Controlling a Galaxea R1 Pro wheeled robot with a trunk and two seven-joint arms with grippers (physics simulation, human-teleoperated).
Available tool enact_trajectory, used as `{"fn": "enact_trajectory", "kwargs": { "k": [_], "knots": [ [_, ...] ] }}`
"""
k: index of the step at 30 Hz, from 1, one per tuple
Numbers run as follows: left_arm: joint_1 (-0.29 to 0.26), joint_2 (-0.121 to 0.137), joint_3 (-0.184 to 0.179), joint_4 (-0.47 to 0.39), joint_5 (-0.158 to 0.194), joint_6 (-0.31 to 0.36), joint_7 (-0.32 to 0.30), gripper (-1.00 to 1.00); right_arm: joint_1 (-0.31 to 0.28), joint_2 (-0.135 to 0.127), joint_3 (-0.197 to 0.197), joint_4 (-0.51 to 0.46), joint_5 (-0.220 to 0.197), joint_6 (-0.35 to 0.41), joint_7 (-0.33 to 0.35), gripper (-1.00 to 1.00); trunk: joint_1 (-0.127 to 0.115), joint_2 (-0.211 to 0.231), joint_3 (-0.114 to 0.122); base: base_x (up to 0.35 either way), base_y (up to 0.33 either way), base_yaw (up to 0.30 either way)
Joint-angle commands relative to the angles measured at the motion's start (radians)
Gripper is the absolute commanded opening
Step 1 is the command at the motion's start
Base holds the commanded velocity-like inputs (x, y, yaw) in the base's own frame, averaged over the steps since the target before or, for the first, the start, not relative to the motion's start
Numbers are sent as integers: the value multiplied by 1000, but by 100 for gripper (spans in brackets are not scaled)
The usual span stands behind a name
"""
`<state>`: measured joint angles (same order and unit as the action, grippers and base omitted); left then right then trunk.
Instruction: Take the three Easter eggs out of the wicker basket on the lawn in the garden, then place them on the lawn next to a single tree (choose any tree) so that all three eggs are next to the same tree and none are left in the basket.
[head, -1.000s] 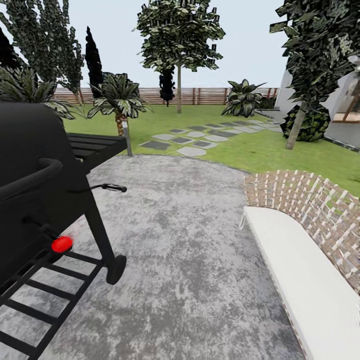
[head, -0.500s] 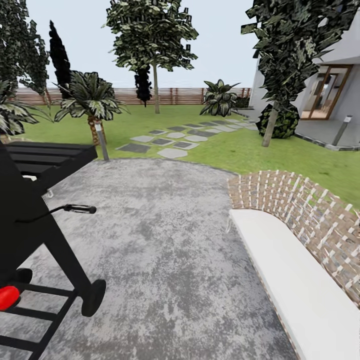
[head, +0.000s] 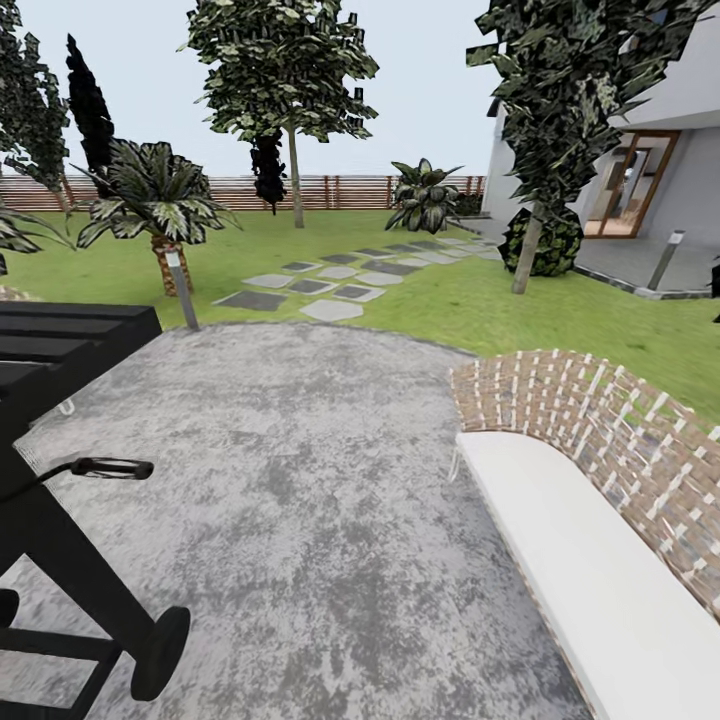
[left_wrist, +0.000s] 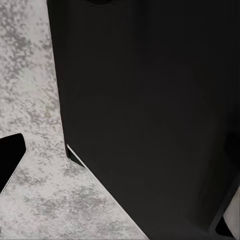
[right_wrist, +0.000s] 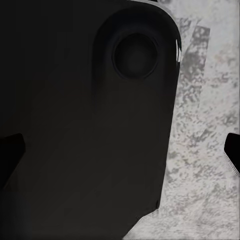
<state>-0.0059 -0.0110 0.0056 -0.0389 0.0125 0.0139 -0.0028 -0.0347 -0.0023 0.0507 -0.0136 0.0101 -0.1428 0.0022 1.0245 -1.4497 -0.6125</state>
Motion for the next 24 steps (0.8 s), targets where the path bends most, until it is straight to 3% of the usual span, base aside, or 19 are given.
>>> {"fn": "enact_trajectory", "kwargs": {
  "k": [1, 12, 24],
  "knots": [
    [0, 0, 0, -1, 1, 1, 0, 100, -1, 0, 5, 1, 1, -2, 0, 100, 1, 0, -1, 334, 75, 0],
    [0, 0, 0, -1, 1, 1, 0, 100, -1, 1, 3, 0, 5, -4, 1, 100, 1, 0, -1, 334, 56, -9],
    [0, 0, 0, -1, 1, 1, 0, 100, -1, 1, 4, 0, 5, -4, 1, 100, 1, 0, -1, 336, 1, -163]
  ]
}}
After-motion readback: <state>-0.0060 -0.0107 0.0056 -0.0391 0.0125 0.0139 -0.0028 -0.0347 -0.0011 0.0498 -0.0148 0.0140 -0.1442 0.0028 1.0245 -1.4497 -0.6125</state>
